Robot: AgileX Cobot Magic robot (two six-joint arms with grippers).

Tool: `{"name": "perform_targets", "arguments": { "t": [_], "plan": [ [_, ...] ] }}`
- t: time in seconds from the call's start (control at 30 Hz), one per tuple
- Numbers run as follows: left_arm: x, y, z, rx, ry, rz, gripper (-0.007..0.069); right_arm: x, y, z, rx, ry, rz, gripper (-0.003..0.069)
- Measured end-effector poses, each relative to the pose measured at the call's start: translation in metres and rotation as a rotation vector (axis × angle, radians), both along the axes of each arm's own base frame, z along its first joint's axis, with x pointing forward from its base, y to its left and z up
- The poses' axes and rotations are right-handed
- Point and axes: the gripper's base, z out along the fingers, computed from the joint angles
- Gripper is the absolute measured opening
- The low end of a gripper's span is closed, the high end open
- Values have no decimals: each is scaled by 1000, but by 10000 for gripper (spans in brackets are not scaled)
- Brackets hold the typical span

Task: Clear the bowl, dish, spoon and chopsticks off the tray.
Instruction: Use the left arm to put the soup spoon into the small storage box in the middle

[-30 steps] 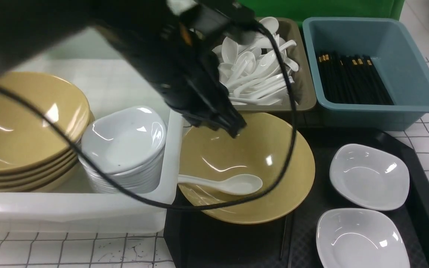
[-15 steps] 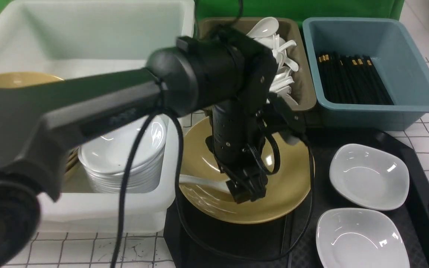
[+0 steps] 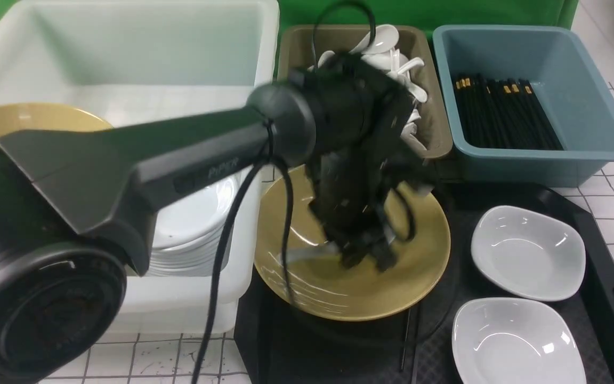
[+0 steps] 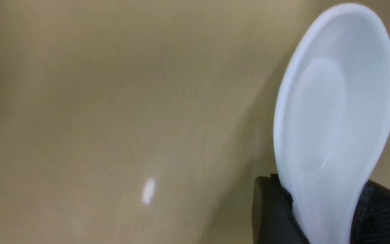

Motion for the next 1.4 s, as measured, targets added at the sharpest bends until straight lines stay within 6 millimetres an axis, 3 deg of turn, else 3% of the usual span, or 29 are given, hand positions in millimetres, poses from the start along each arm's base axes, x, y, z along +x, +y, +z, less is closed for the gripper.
{"name": "perform_targets", "arguments": {
  "t": [0.17, 0.23, 0.33, 0.4, 0.43, 0.5, 0.53, 0.57, 0.6, 0.63, 0.7, 0.77, 0.87, 0.97, 1.03, 1.1, 1.23, 1.33, 1.4],
  "plan": [
    [13, -13, 58, -177, -119, 20, 207, 0, 0, 0, 0, -2, -1, 36],
    [29, -14, 88, -312, -264, 40, 206, 1, 0, 0, 3, -14, -8, 36],
    [59, -10, 110, -499, -478, 87, 202, 4, -2, -7, 9, -37, -36, 36],
    [84, -5, 110, -612, -601, 143, 202, 6, -3, -18, 13, -54, -66, 36],
    [87, -4, 110, -622, -610, 149, 202, 7, -3, -19, 13, -62, -71, 36],
    [117, 2, 87, -696, -677, 227, 196, 7, -4, -30, 21, -55, -93, 36],
    [119, 2, 84, -693, -672, 233, 196, 7, -4, -30, 23, -53, -94, 36],
    [134, 6, 60, -690, -663, 275, 198, 7, -4, -31, 31, -56, -99, 36],
    [134, 6, 60, -690, -663, 275, 198, 7, -4, -31, 32, -55, -99, 36],
    [141, 9, 42, -662, -638, 296, 223, 8, -4, -31, 36, -58, -102, 36],
    [144, 12, 28, -623, -606, 312, 269, 8, -4, -30, 38, -61, -101, 36],
    [141, 18, 22, -542, -552, 322, 360, 7, -1, -30, 40, -66, -83, 36],
    [126, 22, 39, -477, -487, 335, 390, 6, 3, -30, 40, -67, -45, 36],
    [96, 21, 59, -381, -359, 333, 336, 5, 5, -30, 40, -70, -30, 36],
    [72, 16, 59, -281, -232, 297, 253, 6, 5, -30, 40, -72, -28, 36],
    [56, 7, 49, -226, -142, 246, 164, 5, 5, -30, 40, -72, -26, 36],
    [20, -22, 8, -171, 37, 118, 16, 5, 5, -30, 42, -71, -24, 36],
    [-4, -40, -11, -169, 137, 52, -5, 5, 5, -30, 42, -72, -24, 36],
    [-15, -48, -13, -181, 176, 12, -8, 5, 5, -30, 42, -73, -25, 36]
  ]
}}
